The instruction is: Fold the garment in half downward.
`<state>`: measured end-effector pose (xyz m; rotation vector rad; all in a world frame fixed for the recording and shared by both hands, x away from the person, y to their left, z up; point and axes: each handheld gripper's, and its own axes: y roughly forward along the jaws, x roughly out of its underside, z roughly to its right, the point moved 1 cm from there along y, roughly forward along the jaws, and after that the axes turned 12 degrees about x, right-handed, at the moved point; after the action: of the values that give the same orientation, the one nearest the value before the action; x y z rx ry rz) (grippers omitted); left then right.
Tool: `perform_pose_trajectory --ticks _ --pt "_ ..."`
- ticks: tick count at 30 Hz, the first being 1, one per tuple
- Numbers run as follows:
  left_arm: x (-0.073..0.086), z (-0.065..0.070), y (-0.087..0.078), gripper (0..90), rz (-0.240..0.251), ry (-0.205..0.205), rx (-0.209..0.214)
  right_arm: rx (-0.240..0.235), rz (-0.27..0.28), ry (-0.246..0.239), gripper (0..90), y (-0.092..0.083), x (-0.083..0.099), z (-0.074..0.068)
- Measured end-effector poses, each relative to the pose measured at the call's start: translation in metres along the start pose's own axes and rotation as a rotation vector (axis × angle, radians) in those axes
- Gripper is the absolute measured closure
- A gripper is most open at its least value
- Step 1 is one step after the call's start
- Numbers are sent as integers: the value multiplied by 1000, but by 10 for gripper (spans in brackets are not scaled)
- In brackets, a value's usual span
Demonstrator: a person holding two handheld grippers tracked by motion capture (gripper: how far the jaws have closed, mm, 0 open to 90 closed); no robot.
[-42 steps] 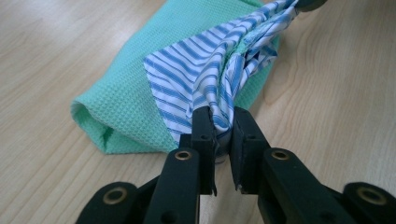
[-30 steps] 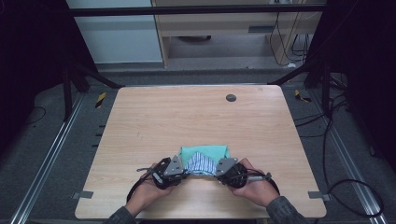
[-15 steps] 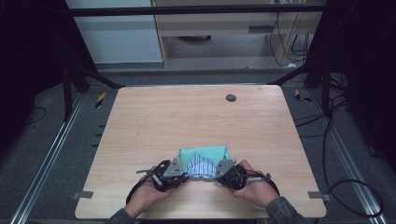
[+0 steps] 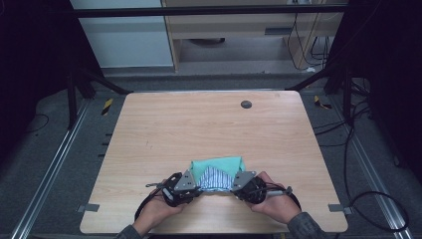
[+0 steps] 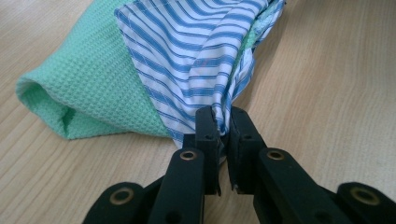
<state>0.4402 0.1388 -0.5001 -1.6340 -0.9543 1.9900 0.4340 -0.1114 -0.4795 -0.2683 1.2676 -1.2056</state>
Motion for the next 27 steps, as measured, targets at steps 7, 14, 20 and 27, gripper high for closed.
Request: perform_pose_trajectory --ticks 7,14,20,27 --pt "2 8 -7 670 -5 1 -29 10 -1 31 724 -9 8 -5" --pt "7 11 -27 550 31 -37 -37 53 -20 123 506 -26 31 4" --pt "13 -7 -35 302 30 -109 -100 144 -39 241 303 -27 50 20" --pt "33 -58 -42 139 108 -326 -251 288 -38 434 175 -10 63 50"
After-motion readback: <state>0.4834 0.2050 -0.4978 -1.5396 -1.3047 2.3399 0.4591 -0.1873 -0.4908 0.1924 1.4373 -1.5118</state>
